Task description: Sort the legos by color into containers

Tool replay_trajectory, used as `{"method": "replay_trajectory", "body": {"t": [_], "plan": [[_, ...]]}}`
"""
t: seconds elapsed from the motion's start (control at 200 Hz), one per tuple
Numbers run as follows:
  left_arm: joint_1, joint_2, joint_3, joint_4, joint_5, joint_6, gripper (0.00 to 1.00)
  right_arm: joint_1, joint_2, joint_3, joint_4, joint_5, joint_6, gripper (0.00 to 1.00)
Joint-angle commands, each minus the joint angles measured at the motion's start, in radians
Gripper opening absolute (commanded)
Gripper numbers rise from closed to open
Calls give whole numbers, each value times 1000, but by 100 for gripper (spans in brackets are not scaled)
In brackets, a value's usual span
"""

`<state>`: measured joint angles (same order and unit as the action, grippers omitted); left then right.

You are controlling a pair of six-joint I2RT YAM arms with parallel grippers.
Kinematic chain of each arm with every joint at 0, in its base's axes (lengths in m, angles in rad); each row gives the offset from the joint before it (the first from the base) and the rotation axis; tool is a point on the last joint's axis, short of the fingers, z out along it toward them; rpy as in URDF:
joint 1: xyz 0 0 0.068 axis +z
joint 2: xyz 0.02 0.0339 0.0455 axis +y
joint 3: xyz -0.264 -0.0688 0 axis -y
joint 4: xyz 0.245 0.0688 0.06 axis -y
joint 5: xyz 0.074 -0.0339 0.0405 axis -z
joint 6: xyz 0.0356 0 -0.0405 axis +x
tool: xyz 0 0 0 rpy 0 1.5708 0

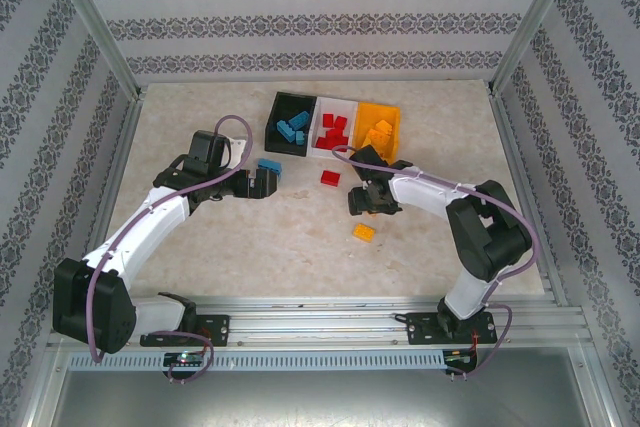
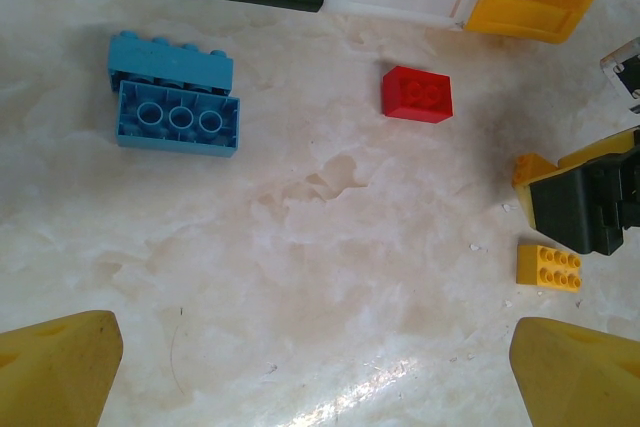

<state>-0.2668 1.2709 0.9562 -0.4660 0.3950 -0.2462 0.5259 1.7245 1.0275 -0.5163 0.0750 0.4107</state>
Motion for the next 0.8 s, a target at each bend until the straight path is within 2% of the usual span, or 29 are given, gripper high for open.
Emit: {"method": "replay_trajectory", "body": {"t": [0.0,0.135,0.26,0.52,0.794], "plan": [[1,-16,21,-16,13,4,100,-4,40,-12,-42,-3,-18,62],[1,-11,21,-15,17,3,100,-10,46,-14,-39,-2,-21,56],[1,-10,21,-16,17,4,100,-14,48,-10,-44,42,-19,60],[1,-10,21,-17,19,3,100,-51,88,34,-40,38,-47,62],[1,-12,23,-17,16,4,100,-64,104,50,-23,32,-33,54]]}}
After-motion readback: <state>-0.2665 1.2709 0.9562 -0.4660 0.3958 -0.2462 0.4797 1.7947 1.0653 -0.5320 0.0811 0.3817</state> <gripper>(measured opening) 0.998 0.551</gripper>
